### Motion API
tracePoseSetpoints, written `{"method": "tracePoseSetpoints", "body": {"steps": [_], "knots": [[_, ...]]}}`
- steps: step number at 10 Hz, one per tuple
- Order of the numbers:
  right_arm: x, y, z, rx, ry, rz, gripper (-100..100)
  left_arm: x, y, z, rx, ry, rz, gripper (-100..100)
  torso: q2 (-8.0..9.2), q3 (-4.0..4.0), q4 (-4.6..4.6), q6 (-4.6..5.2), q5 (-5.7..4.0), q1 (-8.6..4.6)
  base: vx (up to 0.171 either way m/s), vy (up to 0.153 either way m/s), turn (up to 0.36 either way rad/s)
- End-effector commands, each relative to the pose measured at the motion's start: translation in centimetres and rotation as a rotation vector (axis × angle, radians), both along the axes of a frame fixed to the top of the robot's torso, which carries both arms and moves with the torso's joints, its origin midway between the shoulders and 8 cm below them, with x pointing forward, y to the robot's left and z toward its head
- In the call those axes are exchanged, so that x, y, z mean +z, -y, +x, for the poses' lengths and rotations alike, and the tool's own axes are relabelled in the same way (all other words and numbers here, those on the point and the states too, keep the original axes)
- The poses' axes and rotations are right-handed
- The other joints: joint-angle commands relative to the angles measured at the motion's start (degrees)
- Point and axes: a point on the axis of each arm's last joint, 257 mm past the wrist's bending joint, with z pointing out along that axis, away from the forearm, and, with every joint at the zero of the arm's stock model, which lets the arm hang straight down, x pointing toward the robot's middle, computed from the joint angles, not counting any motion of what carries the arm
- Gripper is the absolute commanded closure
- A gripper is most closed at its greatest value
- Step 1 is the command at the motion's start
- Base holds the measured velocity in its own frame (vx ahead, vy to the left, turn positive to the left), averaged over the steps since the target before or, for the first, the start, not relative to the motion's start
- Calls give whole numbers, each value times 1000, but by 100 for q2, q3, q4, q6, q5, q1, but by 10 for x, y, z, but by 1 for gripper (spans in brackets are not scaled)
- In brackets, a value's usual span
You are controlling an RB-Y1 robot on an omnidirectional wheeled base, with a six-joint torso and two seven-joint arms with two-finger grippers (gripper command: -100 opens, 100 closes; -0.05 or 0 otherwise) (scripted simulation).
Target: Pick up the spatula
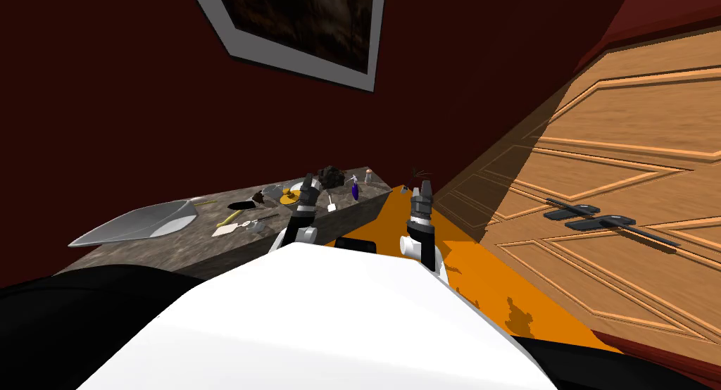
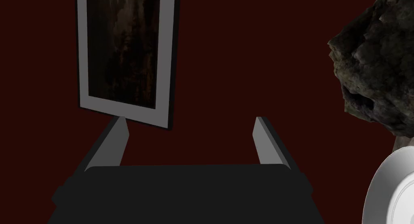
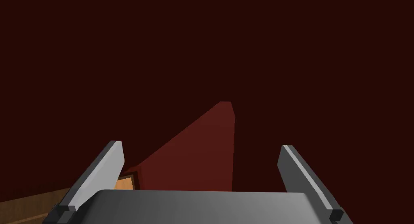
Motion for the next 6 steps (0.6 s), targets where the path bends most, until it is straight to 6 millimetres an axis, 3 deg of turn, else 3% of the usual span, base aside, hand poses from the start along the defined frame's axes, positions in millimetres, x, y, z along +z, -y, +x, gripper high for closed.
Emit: {"method": "tracePoseSetpoints", "body": {"steps": [1, 6], "knots": [[0, 0, 0, 0, 0, 0, 0, -6, -3, 1, -5, -24, 26, -100, 0, 0, 0, 0, 0, 0, 2, -12, -40], [0, 0, 0, 0, 0, 0, 0, -40, -41, 3, 19, -174, 124, -100, -3, -2, -1, 1, -5, -23, 8, -53, -94]]}}
